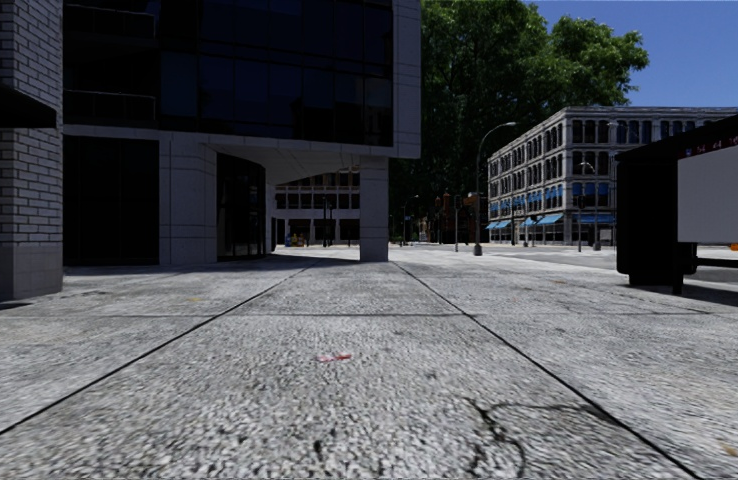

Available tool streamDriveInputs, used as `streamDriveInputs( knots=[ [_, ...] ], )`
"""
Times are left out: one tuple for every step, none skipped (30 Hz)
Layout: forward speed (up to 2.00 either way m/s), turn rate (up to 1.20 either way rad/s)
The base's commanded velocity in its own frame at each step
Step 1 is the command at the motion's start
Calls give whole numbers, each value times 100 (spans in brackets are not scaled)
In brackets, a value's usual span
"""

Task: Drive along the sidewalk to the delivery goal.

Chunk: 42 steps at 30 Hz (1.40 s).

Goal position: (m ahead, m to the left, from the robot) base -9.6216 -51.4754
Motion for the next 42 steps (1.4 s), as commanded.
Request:
streamDriveInputs(
  knots=[
    [200, 0],
    [200, 0],
    [200, 0],
    [200, 0],
    [200, 0],
    [200, 0],
    [200, 0],
    [200, 0],
    [200, 0],
    [200, 0],
    [200, 0],
    [200, 0],
    [200, 0],
    [200, 0],
    [200, 0],
    [200, 0],
    [200, 0],
    [200, 0],
    [200, 0],
    [200, 0],
    [200, 0],
    [200, 0],
    [200, 0],
    [200, 0],
    [200, 0],
    [200, 0],
    [200, 0],
    [200, 0],
    [200, 0],
    [200, 0],
    [200, 0],
    [200, 0],
    [200, 0],
    [200, 0],
    [200, 0],
    [200, 0],
    [200, 0],
    [200, 0],
    [200, 0],
    [200, 0],
    [200, 0],
    [200, 0]
  ],
)
